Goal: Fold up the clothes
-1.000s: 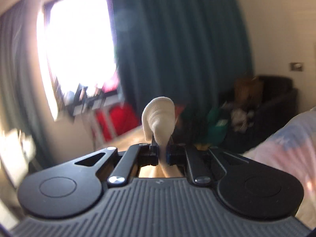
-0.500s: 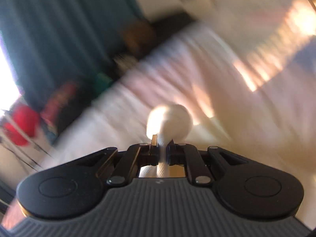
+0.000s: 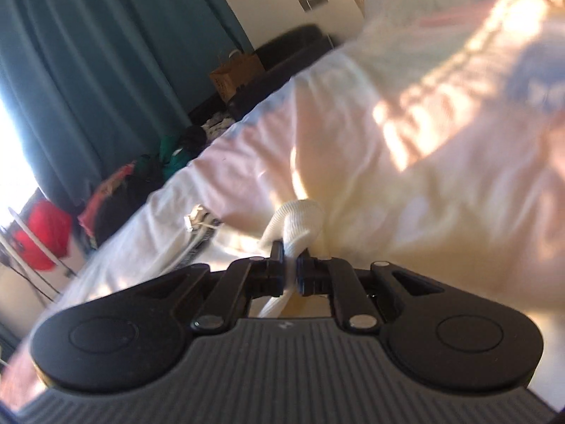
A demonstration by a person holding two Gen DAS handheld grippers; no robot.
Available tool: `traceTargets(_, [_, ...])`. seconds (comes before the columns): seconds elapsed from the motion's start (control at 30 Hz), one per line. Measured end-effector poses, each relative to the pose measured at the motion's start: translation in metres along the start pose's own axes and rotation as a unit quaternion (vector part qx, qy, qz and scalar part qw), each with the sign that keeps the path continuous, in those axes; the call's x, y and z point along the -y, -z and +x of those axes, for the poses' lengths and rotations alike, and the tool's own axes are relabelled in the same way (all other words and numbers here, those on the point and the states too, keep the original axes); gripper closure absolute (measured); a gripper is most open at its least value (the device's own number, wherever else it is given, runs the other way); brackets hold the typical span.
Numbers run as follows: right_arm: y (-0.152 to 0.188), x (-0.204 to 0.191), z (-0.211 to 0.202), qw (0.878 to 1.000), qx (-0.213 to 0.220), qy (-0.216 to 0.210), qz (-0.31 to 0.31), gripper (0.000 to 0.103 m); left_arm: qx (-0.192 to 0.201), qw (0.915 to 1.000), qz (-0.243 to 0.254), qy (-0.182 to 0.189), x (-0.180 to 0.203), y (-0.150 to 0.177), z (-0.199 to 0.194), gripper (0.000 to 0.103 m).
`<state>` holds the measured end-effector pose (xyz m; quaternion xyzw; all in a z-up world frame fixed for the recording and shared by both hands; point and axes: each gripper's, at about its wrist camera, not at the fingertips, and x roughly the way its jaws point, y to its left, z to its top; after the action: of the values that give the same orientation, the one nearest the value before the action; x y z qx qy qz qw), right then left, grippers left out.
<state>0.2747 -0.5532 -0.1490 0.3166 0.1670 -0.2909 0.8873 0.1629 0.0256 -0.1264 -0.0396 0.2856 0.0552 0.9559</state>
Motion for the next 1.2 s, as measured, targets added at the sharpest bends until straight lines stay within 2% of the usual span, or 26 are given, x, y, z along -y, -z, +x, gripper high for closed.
traceTargets(0.1, [0.002,0.014,0.010,1.000,-0.009,0.012,-0.020,0.093,0.001,1.0000,0.002,-0.001,0.001,0.002,-0.001,0.011])
traceTargets(0.17, [0.006,0.013,0.011,0.998,-0.013,0.010,-0.065,0.093,0.004,1.0000,0.006,-0.001,0.002,0.002,-0.003,0.011])
traceTargets(0.23, [0.010,0.006,0.008,0.993,-0.026,0.009,-0.111,0.089,0.005,1.0000,0.008,0.000,0.003,0.002,-0.005,0.011])
traceTargets(0.33, [0.008,-0.002,-0.012,0.990,-0.056,-0.010,-0.130,0.084,0.008,0.9998,0.017,0.000,0.003,0.002,-0.011,0.011])
traceTargets(0.37, [0.006,-0.004,-0.019,0.989,-0.064,-0.018,-0.135,0.071,0.009,0.9997,0.021,0.000,0.004,0.003,-0.014,0.011])
traceTargets(0.4, [0.006,-0.007,-0.032,0.987,-0.059,-0.025,-0.145,0.044,0.011,0.9997,0.023,0.000,0.004,0.003,-0.018,0.011])
traceTargets(0.47, [0.006,-0.013,-0.058,0.985,-0.048,-0.040,-0.163,0.017,0.014,0.9996,0.025,0.003,0.004,0.002,-0.025,0.011])
traceTargets(0.6, [0.004,-0.024,-0.116,0.979,-0.048,-0.071,-0.183,0.019,0.024,0.9994,0.026,0.004,0.002,0.000,-0.044,0.011])
traceTargets(0.7, [0.012,-0.026,-0.156,0.970,-0.062,-0.102,-0.213,0.019,0.031,0.9992,0.024,0.004,-0.001,-0.002,-0.060,0.011])
traceTargets(0.77, [0.021,-0.030,-0.175,0.958,-0.077,-0.113,-0.252,0.019,0.031,0.9992,0.027,-0.003,-0.003,-0.004,-0.071,0.011])
traceTargets(0.83, [0.024,-0.032,-0.190,0.952,-0.075,-0.115,-0.272,0.019,0.030,0.9990,0.031,-0.009,-0.007,-0.005,-0.082,0.011])
traceTargets(0.93, [0.021,-0.029,-0.200,0.954,-0.077,-0.127,-0.261,0.019,0.010,0.9996,0.017,-0.020,-0.022,-0.009,-0.098,0.011])
traceTargets(1.0, [0.020,-0.026,-0.200,0.956,-0.081,-0.126,-0.252,0.019,-0.011,0.9995,-0.008,-0.030,-0.040,-0.013,-0.105,0.011])
traceTargets(1.1, [0.018,-0.021,-0.198,0.960,-0.090,-0.117,-0.239,0.019,-0.037,0.9952,-0.070,-0.056,-0.077,-0.014,-0.118,0.011])
traceTargets(1.2, [0.016,-0.013,-0.189,0.966,-0.105,-0.098,-0.217,0.019,-0.066,0.9831,-0.150,-0.082,-0.114,-0.015,-0.129,0.011])
